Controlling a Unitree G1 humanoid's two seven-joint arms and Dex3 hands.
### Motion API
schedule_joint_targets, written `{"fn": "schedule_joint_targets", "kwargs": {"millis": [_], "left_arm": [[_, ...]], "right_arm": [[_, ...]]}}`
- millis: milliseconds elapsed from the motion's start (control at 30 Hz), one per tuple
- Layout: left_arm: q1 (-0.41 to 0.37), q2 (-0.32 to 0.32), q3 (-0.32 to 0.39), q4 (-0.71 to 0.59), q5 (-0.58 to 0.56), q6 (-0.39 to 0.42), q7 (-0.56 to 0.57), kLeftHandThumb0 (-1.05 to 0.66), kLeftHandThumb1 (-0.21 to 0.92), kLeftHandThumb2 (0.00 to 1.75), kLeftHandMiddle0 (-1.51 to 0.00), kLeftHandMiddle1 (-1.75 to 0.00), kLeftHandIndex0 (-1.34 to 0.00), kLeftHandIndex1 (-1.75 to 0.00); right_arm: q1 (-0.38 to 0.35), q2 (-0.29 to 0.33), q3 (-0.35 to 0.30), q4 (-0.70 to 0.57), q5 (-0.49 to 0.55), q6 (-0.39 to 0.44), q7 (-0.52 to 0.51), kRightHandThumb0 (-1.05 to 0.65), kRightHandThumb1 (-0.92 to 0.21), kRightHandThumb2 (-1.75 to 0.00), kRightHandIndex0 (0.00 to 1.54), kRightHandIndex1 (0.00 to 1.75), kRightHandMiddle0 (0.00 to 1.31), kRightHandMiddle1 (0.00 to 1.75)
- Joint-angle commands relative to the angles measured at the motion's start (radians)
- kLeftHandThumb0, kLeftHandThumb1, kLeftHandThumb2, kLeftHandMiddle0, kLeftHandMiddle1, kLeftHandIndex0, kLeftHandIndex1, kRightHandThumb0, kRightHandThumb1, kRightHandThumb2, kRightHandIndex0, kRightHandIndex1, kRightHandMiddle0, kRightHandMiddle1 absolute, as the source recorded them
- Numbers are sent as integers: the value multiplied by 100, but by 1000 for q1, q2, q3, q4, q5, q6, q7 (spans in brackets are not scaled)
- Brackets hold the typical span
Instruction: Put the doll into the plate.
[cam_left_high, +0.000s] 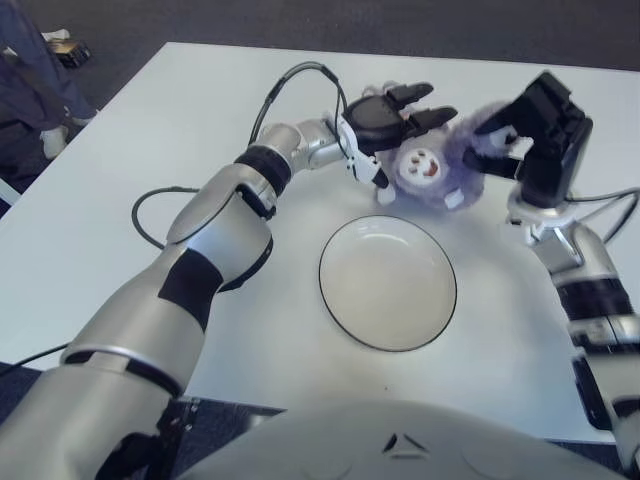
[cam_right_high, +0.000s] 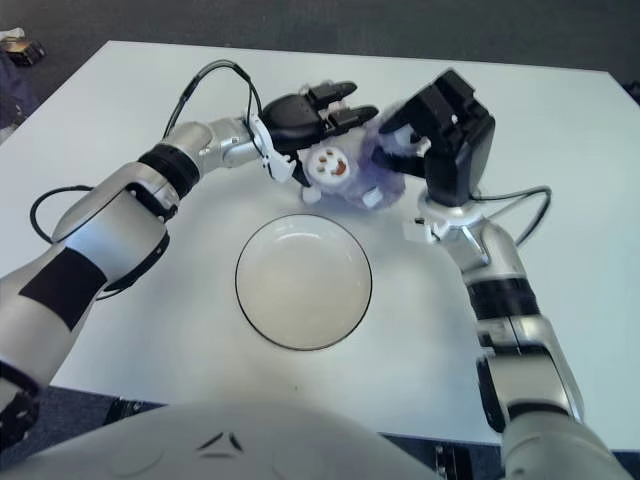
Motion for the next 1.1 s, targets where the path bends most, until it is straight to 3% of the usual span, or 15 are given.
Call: {"fn": "schedule_joint_targets", "kwargs": {"millis": [0, 133, 233, 400, 600, 800, 1067], "left_arm": [[-50, -23, -44, 3, 54, 25, 85, -64, 38, 78, -15, -6, 0, -33], [-59, -29, -70, 13, 85, 42, 122, -60, 35, 83, -17, -7, 0, -35], [-67, -33, -81, 24, 90, 36, 109, -66, 39, 80, -21, -10, 0, -32], [-75, -36, -71, 38, 60, 3, 33, -83, 53, 61, -20, -25, 0, -26], [-75, -49, -18, 54, -28, -47, -141, -91, 61, 50, -12, -49, 0, -28], [-70, -64, 40, 58, -117, -66, -308, -95, 67, 44, -10, -67, 0, -47], [-63, -82, 65, 49, -157, -45, -378, -98, 79, 35, -10, -93, 0, -66]], "right_arm": [[29, 8, -13, -52, 72, -6, 101, -1, -25, -135, 64, 161, 52, 174], [8, 44, -24, -40, 86, -45, 124, -1, -22, -141, 67, 167, 51, 174], [-10, 75, -36, -19, 106, -89, 123, -1, -15, -150, 72, 172, 54, 172], [42, 71, -53, -74, 220, -100, 243, -1, -17, -148, 69, 171, 53, 174], [79, 127, -64, -122, 298, -68, 337, -1, -16, -149, 70, 170, 54, 175], [65, 203, -88, -102, 264, -110, 338, -1, -12, -155, 73, 172, 56, 175], [17, 173, -101, -39, 287, -201, 424, -1, 2, -170, 84, 174, 65, 175]]}}
